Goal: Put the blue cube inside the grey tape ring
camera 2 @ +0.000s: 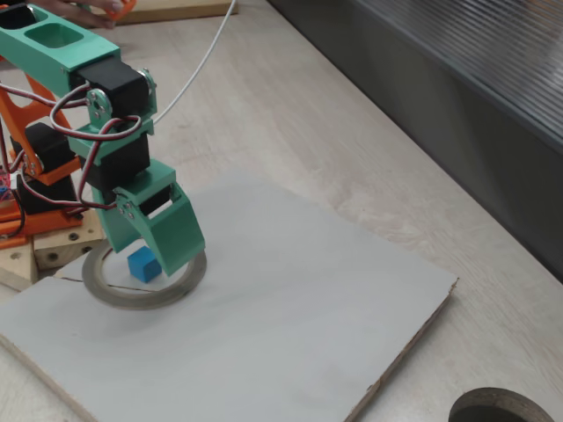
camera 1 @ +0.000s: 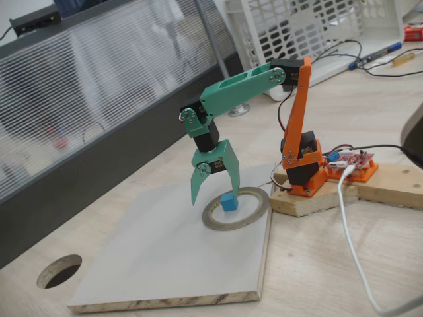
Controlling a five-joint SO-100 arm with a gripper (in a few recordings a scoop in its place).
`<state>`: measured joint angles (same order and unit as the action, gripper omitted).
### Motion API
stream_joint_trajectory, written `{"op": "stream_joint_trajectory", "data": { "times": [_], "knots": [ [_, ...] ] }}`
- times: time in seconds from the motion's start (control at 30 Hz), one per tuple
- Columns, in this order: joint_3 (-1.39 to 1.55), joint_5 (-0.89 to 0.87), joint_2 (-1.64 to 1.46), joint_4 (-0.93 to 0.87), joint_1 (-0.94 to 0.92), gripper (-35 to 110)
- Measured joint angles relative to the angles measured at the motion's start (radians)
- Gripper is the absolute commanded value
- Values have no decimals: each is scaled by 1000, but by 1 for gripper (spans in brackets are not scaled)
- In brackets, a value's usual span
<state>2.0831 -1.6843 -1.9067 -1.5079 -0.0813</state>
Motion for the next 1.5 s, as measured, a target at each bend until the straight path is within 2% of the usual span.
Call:
{"op": "stream_joint_trajectory", "data": {
  "times": [0.37,0.57,0.73,0.97,1.13,1.5],
  "knots": [
    [-5,0,0,0,0,66],
    [-178,0,-2,-9,0,63],
    [-327,0,-2,-58,-5,41],
    [-405,-6,-2,-179,-140,-6],
    [-408,-6,-2,-224,-169,1],
    [-408,-5,-2,-235,-172,2]
  ]
}}
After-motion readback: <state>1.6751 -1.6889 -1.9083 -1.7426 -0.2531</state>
